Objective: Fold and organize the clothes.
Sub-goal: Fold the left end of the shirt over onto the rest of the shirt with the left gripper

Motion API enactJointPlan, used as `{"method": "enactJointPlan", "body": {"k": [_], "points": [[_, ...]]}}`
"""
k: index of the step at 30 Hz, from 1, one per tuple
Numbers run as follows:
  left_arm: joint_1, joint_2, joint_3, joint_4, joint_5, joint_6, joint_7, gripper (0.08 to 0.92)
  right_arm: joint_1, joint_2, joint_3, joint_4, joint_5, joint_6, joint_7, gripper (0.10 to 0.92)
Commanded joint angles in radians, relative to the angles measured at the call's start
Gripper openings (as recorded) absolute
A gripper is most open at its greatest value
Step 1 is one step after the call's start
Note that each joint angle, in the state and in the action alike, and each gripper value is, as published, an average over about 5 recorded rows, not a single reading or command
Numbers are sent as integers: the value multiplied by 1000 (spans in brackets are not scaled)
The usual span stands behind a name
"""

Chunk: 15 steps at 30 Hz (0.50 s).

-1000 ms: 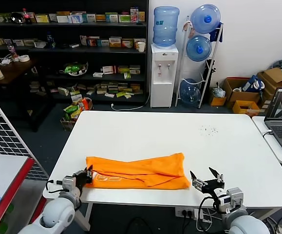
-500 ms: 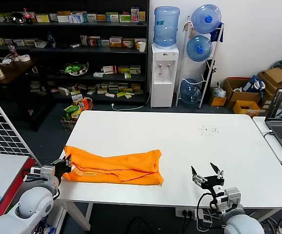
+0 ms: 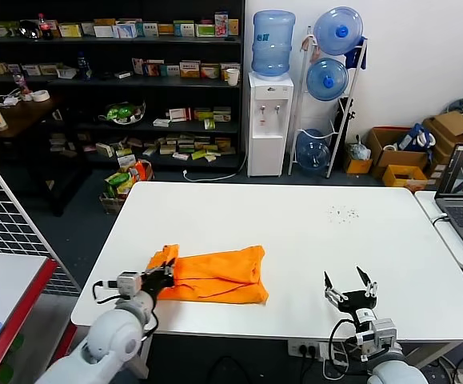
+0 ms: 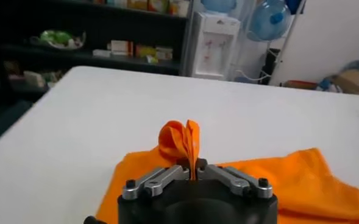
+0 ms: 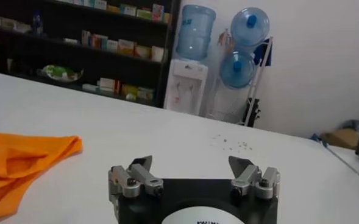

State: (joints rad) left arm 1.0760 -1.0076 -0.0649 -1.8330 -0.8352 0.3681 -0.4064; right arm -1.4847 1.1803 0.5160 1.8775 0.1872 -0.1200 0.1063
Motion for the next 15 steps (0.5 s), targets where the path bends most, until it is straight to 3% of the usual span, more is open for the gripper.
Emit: {"method": "enactJointPlan", "body": {"k": [1, 9, 15], "points": [[-145, -301, 160, 105, -25, 23, -38, 124, -5, 51, 29, -27, -63, 44, -4, 823], [-160, -381, 197, 161, -8, 21, -34, 136, 5, 55, 32, -33, -57, 36, -5, 823], [-152, -402, 182, 146, -41, 5, -54, 284, 28, 55, 12, -51, -50, 31, -4, 823]]}}
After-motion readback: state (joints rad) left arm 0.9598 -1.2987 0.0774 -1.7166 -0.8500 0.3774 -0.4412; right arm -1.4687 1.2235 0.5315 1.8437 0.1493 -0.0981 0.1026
